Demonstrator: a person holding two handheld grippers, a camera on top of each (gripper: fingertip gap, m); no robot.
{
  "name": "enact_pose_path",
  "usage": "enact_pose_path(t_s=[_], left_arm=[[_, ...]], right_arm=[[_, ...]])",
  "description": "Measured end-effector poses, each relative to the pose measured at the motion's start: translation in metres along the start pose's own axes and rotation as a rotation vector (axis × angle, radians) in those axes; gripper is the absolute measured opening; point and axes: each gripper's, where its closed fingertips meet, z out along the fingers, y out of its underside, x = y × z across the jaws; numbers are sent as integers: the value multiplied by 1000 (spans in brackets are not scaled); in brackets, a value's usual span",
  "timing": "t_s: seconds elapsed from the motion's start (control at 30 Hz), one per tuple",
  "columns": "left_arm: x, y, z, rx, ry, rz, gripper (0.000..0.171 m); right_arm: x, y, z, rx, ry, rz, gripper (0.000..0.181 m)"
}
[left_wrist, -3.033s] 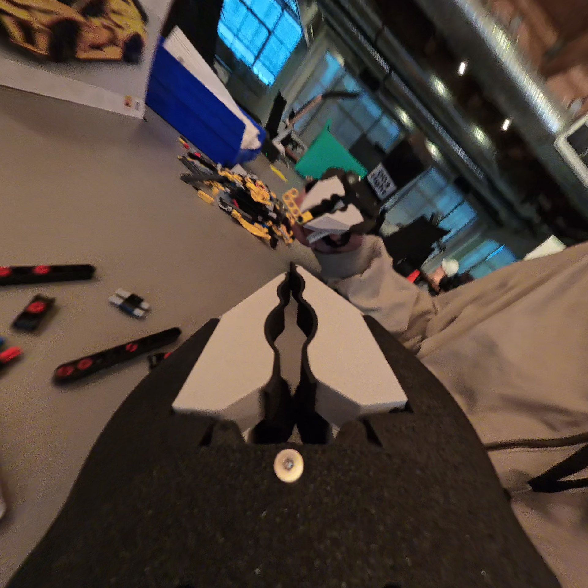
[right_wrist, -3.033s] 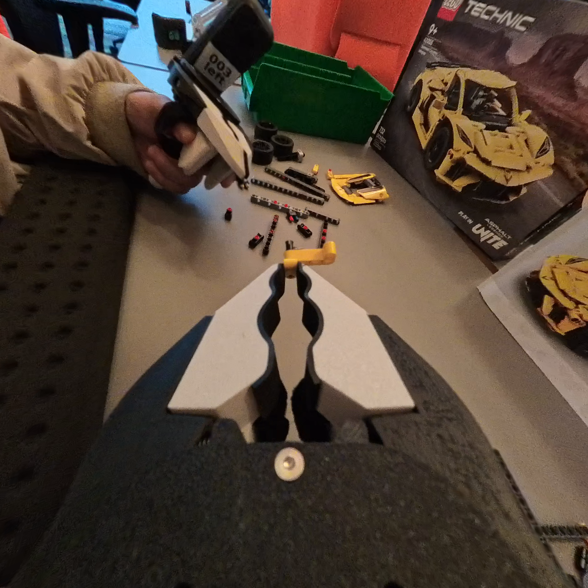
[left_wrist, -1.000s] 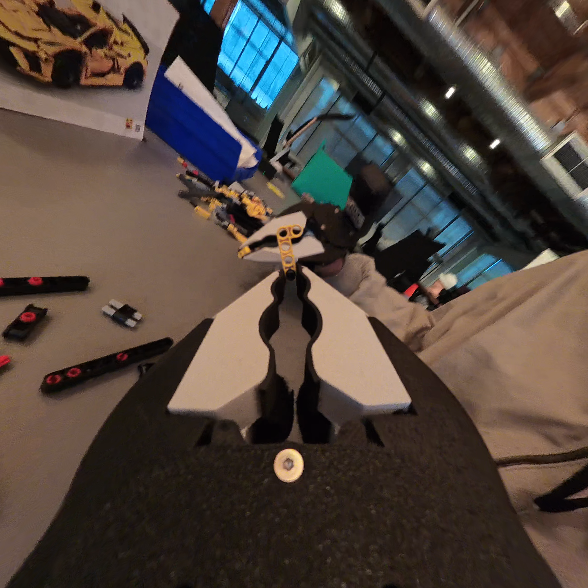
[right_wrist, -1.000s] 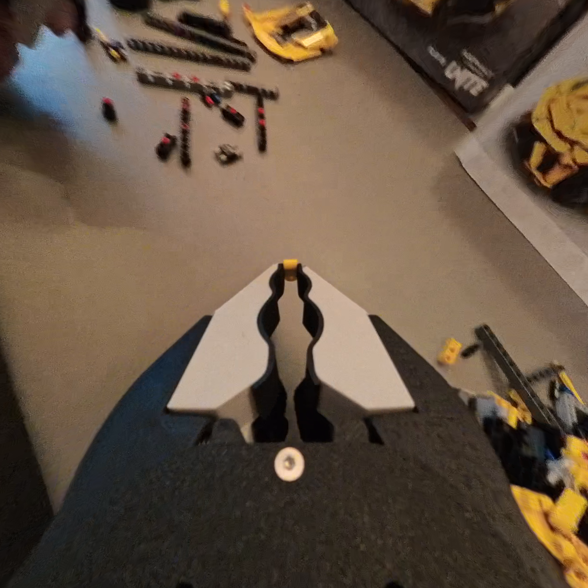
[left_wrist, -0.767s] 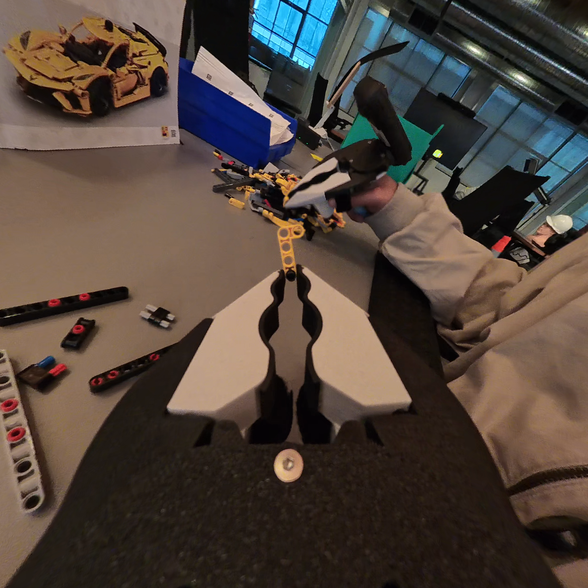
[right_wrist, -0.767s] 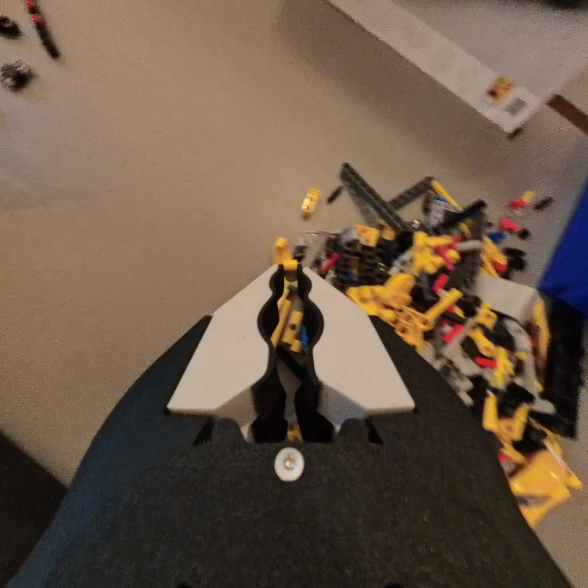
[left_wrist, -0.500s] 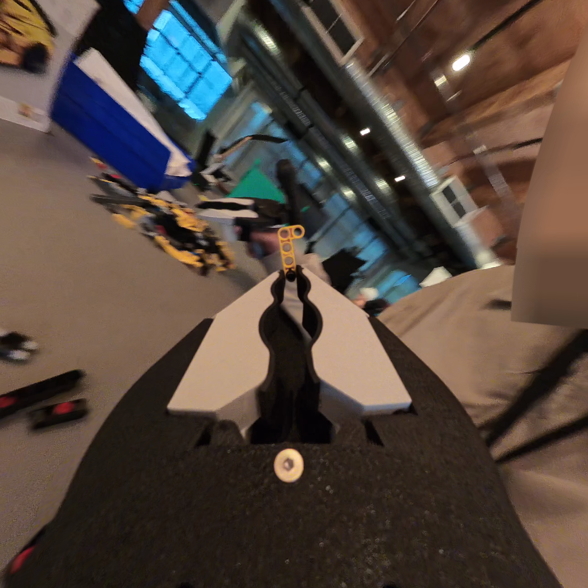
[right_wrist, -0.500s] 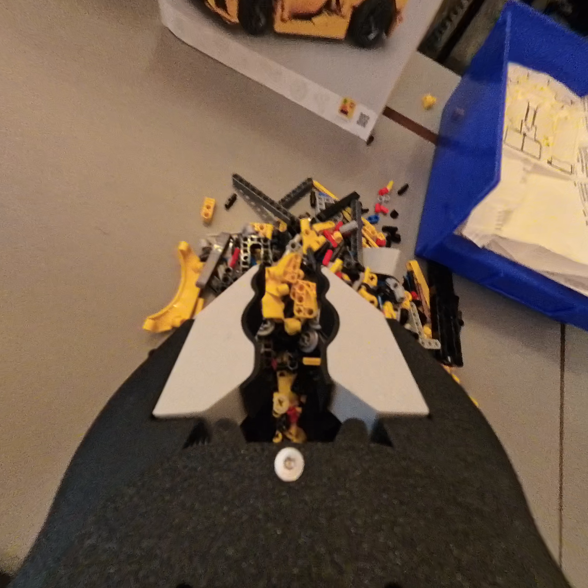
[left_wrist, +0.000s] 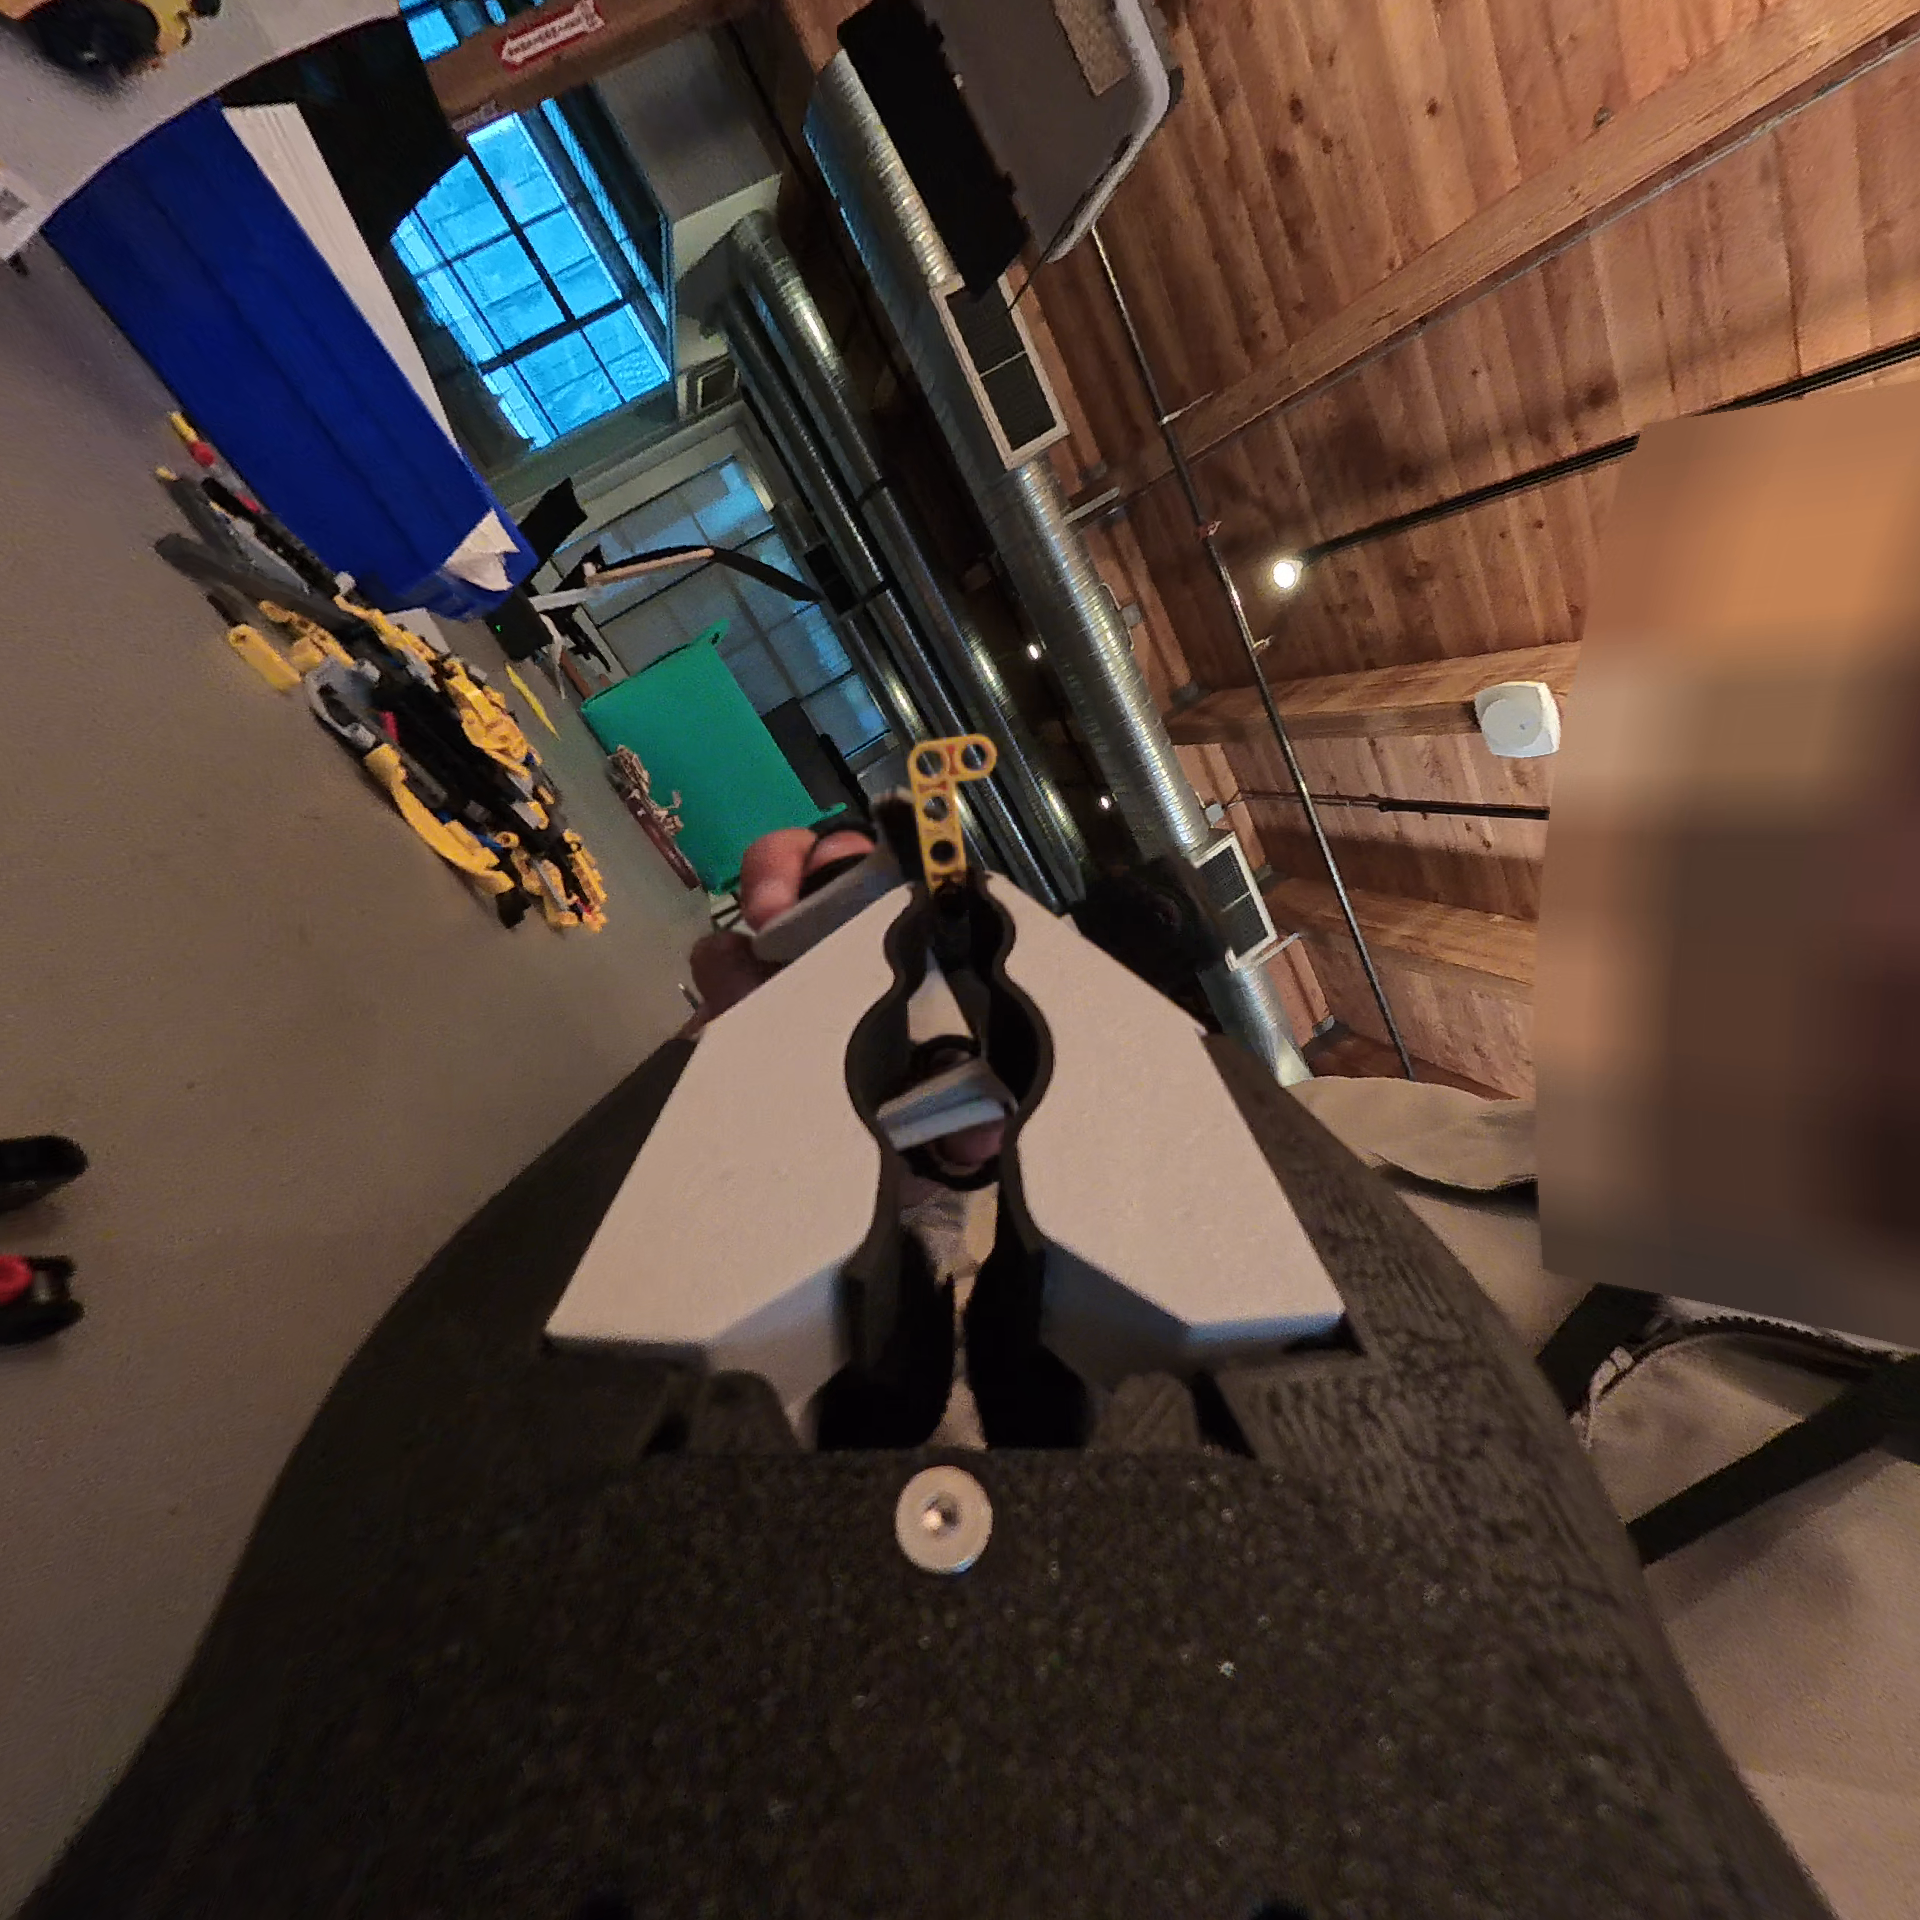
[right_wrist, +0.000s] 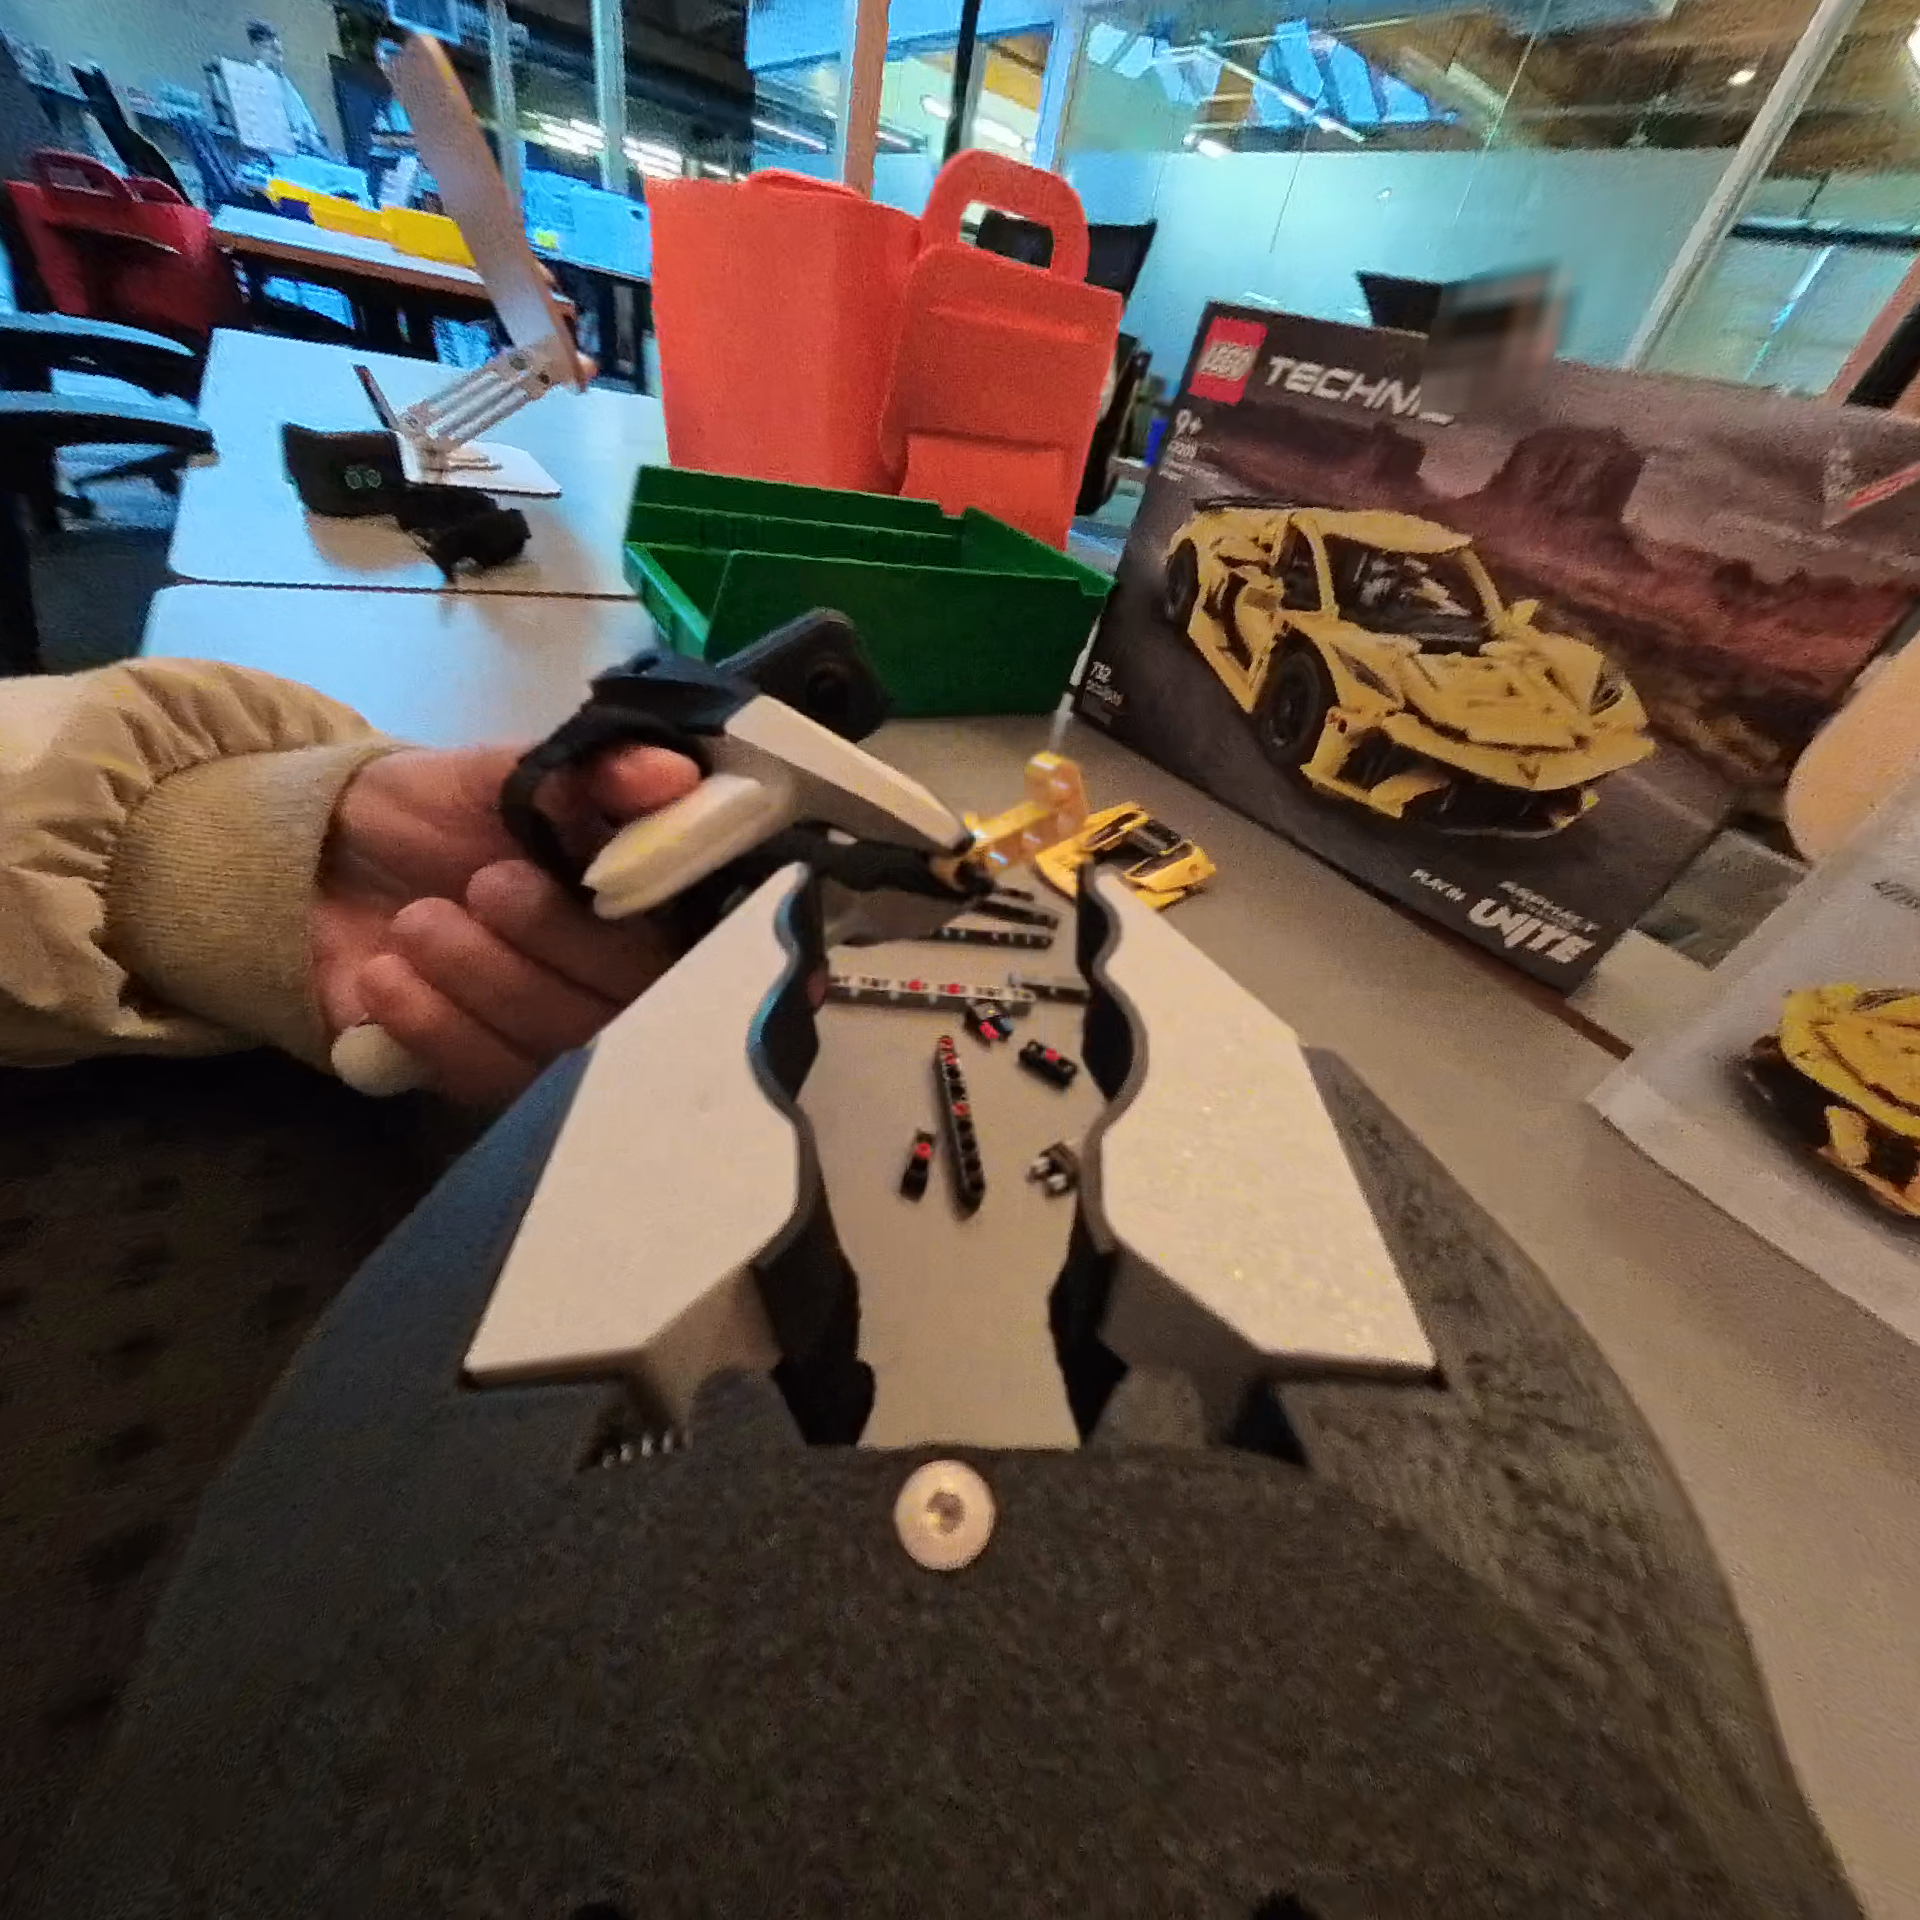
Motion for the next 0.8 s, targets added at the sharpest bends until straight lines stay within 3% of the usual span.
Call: enact_pose_path(t_s=[0.07,0.27,0.43,0.53,0.7,0.8], left_arm=[[-2,1,0,-4,-3,-15,7],[-10,17,5,-94,-55,8,7],[-9,24,8,-133,-48,6,7],[-10,27,10,-148,-68,30,7],[-4,15,5,-89,-33,32,19],[-9,16,4,-107,-86,82,23]], right_arm=[[4,-3,-2,5,35,-71,48],[-11,13,3,-82,-58,-145,47],[-7,13,-7,-102,-131,-106,24],[-6,15,-10,-110,-152,-117,23],[-4,14,-16,-77,-176,-112,23],[-10,23,-17,-120,-193,-210,23]])
